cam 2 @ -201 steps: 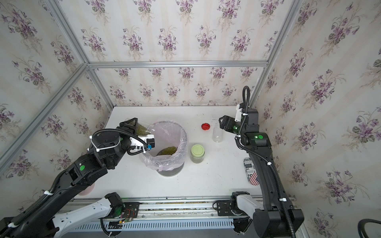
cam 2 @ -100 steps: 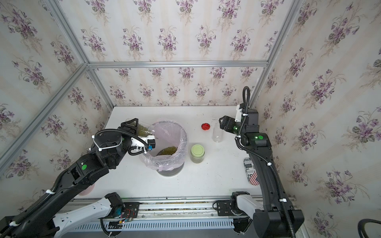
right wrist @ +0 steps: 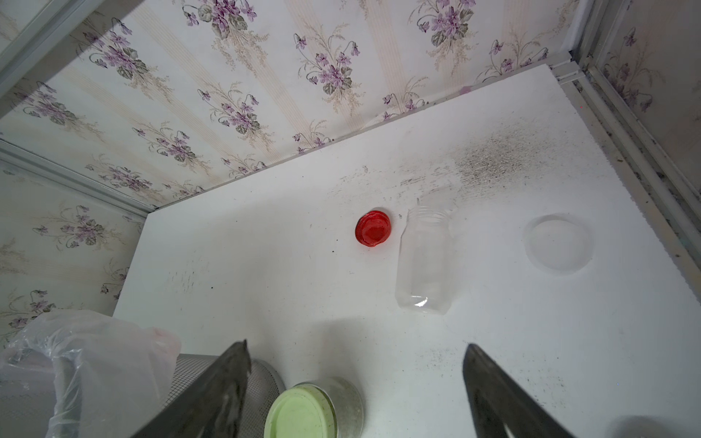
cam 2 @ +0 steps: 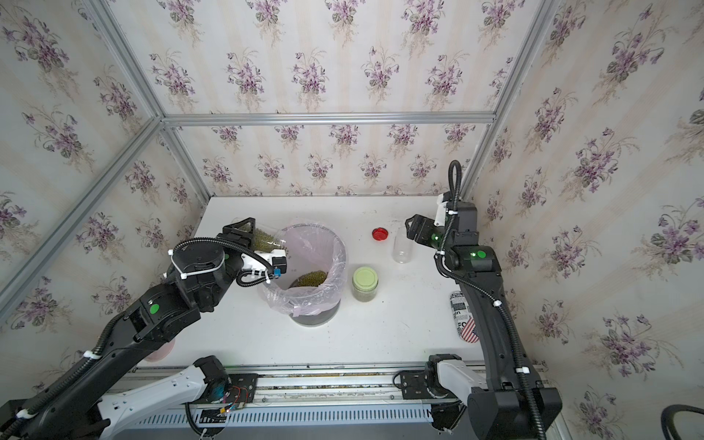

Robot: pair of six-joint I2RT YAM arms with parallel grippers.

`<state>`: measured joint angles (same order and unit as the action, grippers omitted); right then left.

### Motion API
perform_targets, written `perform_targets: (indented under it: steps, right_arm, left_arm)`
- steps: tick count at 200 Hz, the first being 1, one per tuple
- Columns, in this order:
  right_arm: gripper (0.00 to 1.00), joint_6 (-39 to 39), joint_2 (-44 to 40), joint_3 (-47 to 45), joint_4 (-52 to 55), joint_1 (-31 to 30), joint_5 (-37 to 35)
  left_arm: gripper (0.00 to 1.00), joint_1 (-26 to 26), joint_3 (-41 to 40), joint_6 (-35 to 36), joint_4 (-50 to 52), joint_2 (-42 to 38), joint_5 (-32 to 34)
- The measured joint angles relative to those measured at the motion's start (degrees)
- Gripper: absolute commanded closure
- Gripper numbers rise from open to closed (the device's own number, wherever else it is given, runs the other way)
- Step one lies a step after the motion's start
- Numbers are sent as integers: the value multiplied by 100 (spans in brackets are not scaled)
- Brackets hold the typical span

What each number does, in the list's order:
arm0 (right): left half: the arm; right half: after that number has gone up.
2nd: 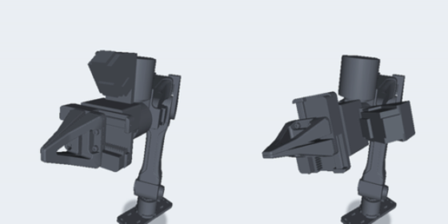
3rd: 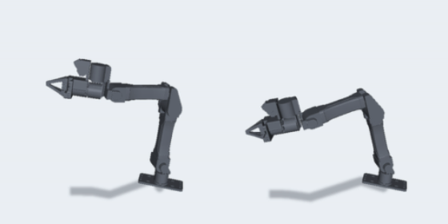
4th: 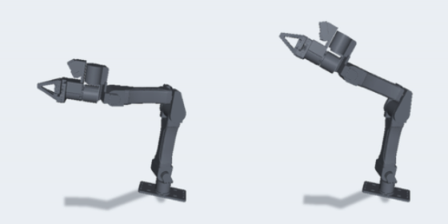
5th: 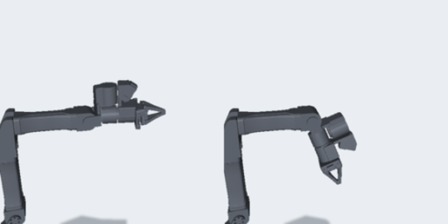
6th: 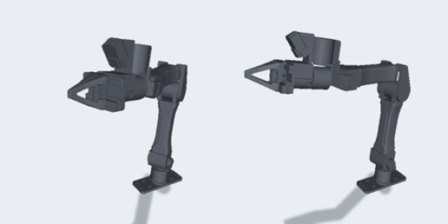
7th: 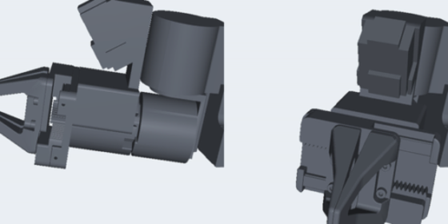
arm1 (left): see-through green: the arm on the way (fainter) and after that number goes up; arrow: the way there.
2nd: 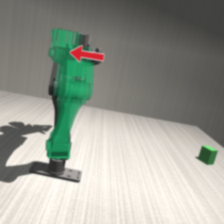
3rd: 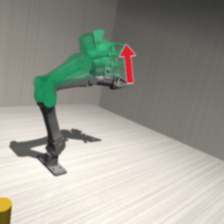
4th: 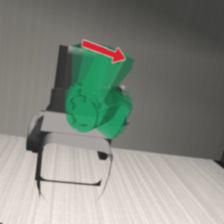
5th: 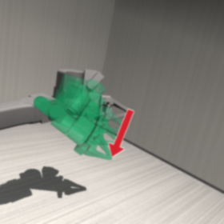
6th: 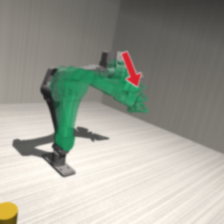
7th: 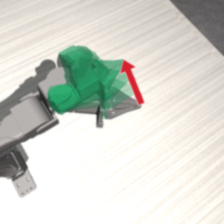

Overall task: Empty moldy mung beans from jars
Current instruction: Pour the moldy mung beans from the jar into the trash bin.

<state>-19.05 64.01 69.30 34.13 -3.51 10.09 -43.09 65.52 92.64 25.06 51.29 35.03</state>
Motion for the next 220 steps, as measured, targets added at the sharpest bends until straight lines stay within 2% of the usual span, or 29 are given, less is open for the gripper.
perform_targets:
  steps: [220]
  right_arm:
    - [14, -2, -15, 2, -63, 0, -20]
  left_arm:
    - [50, -7, 33, 219, 9, 9, 81]
